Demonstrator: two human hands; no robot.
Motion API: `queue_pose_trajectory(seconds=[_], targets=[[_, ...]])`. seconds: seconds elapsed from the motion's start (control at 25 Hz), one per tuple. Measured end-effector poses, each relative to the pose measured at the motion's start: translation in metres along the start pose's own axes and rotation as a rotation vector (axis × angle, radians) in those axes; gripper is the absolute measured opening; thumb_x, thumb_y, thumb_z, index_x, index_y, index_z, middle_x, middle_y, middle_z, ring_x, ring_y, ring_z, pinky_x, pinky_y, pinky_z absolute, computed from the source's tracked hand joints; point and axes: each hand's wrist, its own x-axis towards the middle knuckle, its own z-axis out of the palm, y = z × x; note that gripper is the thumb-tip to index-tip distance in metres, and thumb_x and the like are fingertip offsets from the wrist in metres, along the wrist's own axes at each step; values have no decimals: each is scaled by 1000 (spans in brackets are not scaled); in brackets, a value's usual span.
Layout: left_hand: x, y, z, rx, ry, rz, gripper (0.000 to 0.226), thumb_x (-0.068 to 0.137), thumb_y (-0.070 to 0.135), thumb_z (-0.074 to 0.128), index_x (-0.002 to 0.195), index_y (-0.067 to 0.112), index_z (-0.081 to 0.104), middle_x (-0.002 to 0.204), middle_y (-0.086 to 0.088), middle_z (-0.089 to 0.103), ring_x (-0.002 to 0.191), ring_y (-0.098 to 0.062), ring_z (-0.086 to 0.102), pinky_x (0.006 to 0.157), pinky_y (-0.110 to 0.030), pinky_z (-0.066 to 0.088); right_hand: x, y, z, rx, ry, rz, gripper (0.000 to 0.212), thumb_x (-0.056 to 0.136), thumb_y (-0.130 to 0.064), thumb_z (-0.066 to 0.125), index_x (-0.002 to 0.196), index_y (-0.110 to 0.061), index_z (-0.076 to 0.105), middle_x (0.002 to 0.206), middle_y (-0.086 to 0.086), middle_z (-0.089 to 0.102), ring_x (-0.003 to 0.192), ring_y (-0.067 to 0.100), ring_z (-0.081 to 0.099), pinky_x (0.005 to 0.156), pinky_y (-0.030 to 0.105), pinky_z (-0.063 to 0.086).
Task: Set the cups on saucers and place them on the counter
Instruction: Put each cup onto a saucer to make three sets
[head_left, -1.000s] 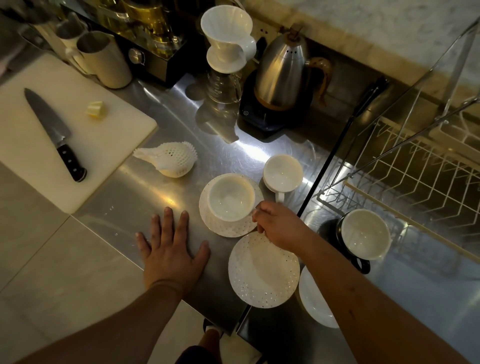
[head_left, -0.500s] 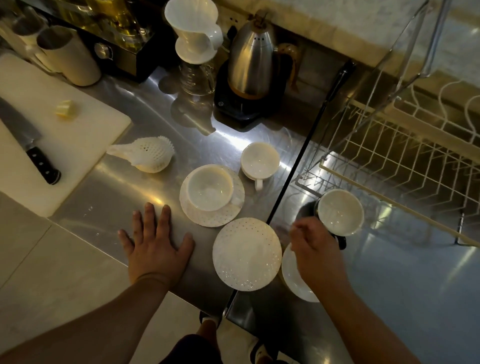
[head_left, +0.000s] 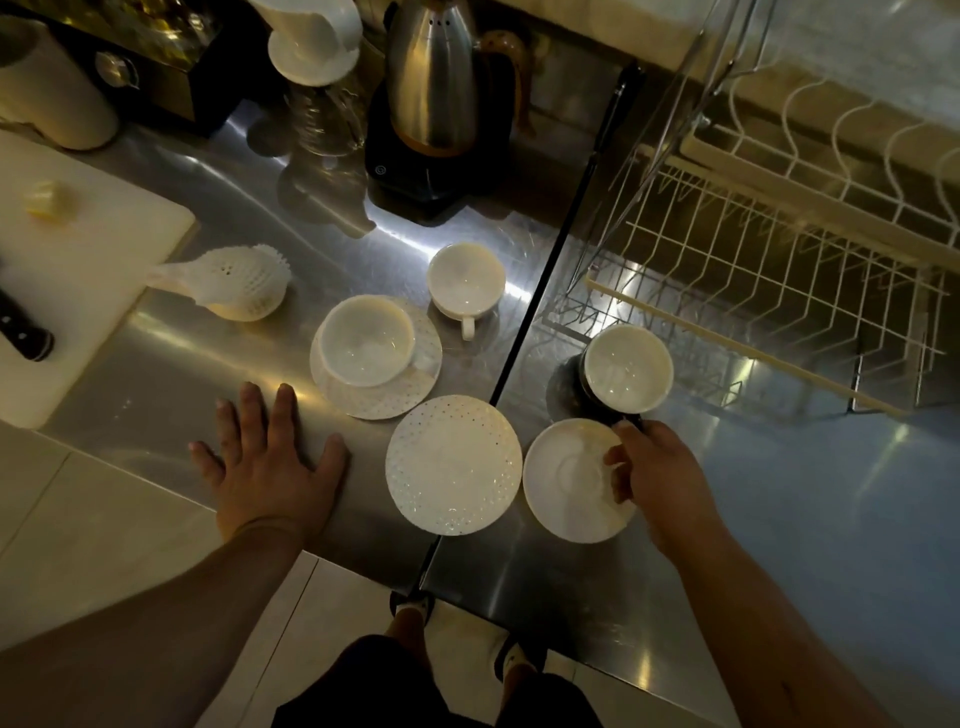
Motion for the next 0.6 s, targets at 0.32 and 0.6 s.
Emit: queue_pose_trajectory(seconds=[0.32,0.6], targets=[[2,-4,0,27,18,-11,87,90,75,29,163,30,14,175,-6,5,160,-30,-2,127,-64,4,-1,-10,-4,79,-26,-85,30,105,-28,48,84,-16,66,61,0,66,47,11,53,53,32,45],[1,-1,2,31,-2,-10,87,89,75,27,164,31,14,175,-6,7,160,-30,-2,126,-65,5,-37,-19,6,-111,-298,-181,32,105,-24,48,80,-21,66,63,-1,63,51,7,53,53,25,44]])
